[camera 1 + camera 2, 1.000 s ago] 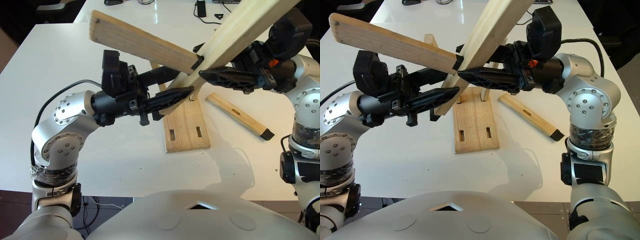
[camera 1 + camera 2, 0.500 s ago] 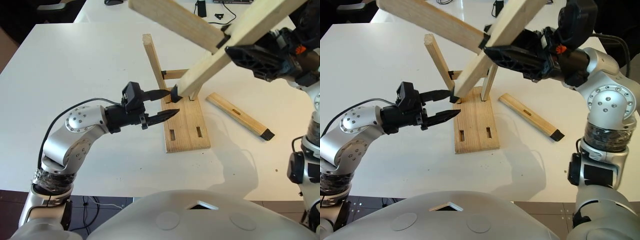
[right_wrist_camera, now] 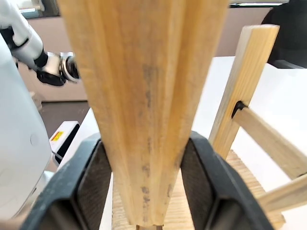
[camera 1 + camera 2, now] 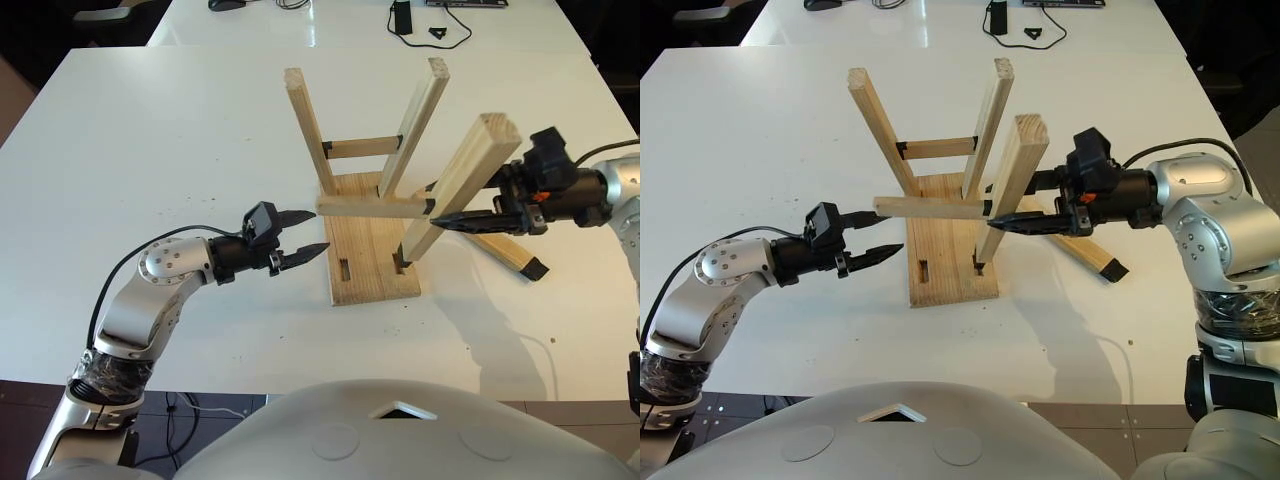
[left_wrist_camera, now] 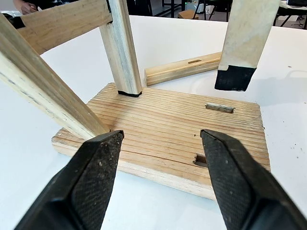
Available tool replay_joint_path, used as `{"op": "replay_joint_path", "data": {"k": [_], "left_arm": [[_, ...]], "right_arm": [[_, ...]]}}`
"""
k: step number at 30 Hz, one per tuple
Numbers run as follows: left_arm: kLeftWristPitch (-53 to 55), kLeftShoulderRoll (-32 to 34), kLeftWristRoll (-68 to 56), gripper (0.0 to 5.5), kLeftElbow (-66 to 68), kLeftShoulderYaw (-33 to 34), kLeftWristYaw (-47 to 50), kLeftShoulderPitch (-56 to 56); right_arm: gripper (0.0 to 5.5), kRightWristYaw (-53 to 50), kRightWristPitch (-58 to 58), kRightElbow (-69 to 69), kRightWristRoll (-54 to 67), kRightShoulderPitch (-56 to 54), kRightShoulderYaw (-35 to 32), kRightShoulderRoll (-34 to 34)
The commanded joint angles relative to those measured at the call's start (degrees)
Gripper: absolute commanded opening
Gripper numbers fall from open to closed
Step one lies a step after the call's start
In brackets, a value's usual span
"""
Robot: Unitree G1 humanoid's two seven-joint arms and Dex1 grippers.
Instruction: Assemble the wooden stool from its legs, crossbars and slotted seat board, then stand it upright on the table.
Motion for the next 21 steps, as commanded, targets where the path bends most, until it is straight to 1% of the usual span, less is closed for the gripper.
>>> {"op": "replay_joint_path", "data": {"k": [1,5,10,21], "left_arm": [[-1.21,0.49,1.94,2.98,2.32,-0.09,-0.98,1.32],[-2.70,0.49,2.52,2.98,6.38,1.08,-2.14,2.07],[-3.14,0.01,1.91,2.98,8.00,2.82,-2.84,2.17],[-3.77,-0.57,2.71,2.98,10.13,3.01,-3.98,1.03]], "right_arm": [[2.00,1.77,-4.03,0.63,-3.90,1.10,2.23,-0.43],[2.00,1.92,-5.54,2.25,-5.67,0.94,4.01,1.06],[2.00,2.05,-6.56,2.47,-5.47,0.25,4.89,2.67],[2.00,1.60,-5.40,1.29,-3.83,-0.77,4.01,3.91]]}}
